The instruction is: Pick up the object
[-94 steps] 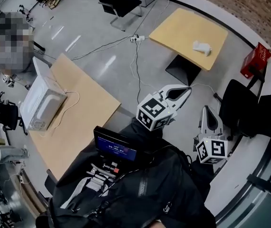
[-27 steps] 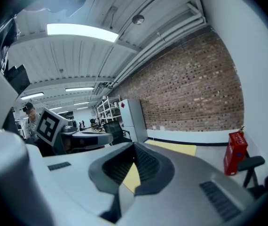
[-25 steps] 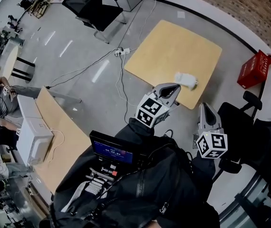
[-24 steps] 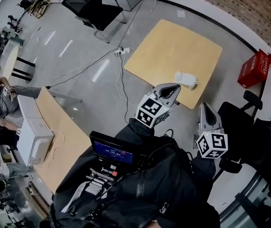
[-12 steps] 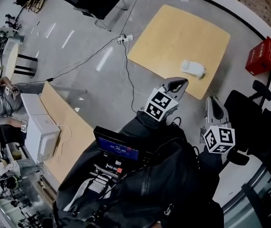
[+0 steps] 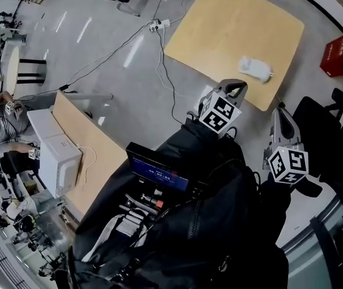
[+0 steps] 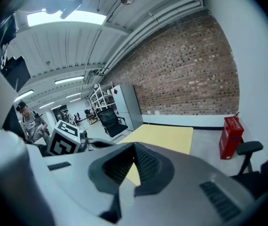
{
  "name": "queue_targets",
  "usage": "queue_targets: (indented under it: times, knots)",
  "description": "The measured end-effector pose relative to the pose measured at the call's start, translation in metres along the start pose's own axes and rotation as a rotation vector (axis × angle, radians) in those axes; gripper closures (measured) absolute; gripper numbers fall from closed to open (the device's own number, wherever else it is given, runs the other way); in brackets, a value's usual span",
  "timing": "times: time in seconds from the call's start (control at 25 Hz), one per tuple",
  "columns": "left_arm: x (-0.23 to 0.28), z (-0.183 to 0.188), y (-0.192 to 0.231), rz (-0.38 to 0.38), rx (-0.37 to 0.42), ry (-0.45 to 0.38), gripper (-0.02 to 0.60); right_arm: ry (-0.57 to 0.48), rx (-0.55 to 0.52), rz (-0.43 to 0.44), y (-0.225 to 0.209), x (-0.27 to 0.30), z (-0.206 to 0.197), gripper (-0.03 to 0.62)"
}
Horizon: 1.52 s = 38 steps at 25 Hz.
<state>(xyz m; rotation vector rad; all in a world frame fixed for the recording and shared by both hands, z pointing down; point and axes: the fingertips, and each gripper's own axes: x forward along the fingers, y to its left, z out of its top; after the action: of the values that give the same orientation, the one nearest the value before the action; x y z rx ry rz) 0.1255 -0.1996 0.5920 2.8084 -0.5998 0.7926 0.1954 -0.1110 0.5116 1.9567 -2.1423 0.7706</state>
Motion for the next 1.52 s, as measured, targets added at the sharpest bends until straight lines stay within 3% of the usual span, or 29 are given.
queue_targets:
  times: [0.4,0.96,1.12,1.36,1.52]
  knots:
    - [0.050,-0.034,0.021,0.008,0.141,0.111,0.581,0.075,0.031,-0.053,-0.026,0.022,-0.017,0.589]
    - [0.120,-0.065,0.019,-0.060,0.321,0.211,0.581,0.135,0.102,-0.154,-0.062,0.021,-0.045,0.589]
    - [0.137,-0.077,0.013,-0.090,0.408,0.250,0.529,0.136,0.117,-0.177,-0.066,0.016,-0.050,0.589]
    - [0.164,-0.102,0.009,-0.093,0.605,0.309,0.479,0.138,0.154,-0.250,-0.080,-0.004,-0.066,0.589]
    - [0.177,-0.119,0.011,-0.080,0.671,0.339,0.432,0.144,0.181,-0.301,-0.091,-0.019,-0.078,0.589]
